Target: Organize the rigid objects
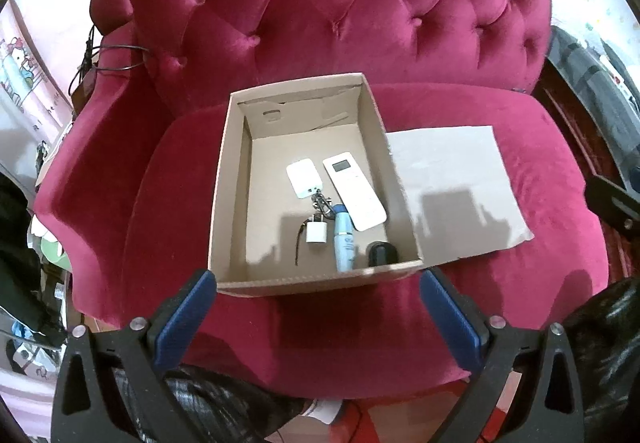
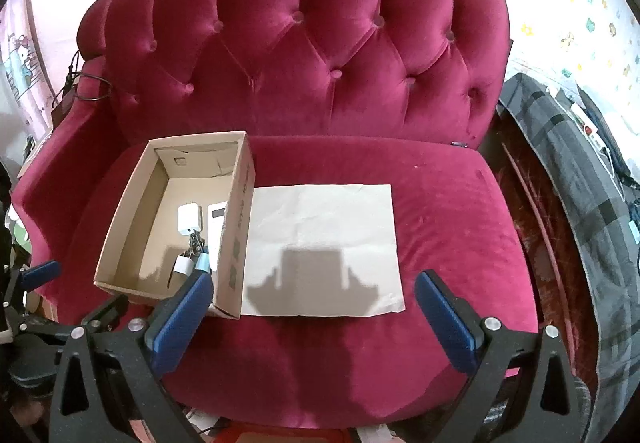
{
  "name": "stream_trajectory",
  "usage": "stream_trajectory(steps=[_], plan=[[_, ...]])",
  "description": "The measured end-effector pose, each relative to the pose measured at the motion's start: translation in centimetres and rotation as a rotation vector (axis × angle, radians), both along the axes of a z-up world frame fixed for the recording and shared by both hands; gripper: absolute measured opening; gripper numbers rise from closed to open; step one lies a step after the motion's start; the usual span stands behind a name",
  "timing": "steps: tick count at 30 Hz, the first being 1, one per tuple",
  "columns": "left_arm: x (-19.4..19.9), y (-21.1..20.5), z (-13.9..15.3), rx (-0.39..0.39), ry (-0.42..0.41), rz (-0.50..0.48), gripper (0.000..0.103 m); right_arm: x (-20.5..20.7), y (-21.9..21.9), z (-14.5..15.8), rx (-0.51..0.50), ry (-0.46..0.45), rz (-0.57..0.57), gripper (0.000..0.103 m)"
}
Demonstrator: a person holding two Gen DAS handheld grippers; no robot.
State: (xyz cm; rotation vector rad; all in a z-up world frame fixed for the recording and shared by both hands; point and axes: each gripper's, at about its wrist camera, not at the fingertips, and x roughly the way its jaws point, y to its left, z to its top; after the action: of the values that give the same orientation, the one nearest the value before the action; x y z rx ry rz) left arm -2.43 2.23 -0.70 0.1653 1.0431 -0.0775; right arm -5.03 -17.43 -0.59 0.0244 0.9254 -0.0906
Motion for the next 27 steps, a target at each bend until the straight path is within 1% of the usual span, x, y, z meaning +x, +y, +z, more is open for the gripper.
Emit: stream_trajectory(steps=[9, 27], plan=[[-1.3, -0.9, 0.8, 0.004, -0.022, -0.021, 0.103, -0.8, -0.2, -0.2, 0.008, 0.004, 0.009, 0.103], [-1.6, -1.5, 1.1, 0.010, -0.025, -0.031, 0.103, -1.2, -0.4, 0.1, 0.016, -0.008, 0.007, 0.103]])
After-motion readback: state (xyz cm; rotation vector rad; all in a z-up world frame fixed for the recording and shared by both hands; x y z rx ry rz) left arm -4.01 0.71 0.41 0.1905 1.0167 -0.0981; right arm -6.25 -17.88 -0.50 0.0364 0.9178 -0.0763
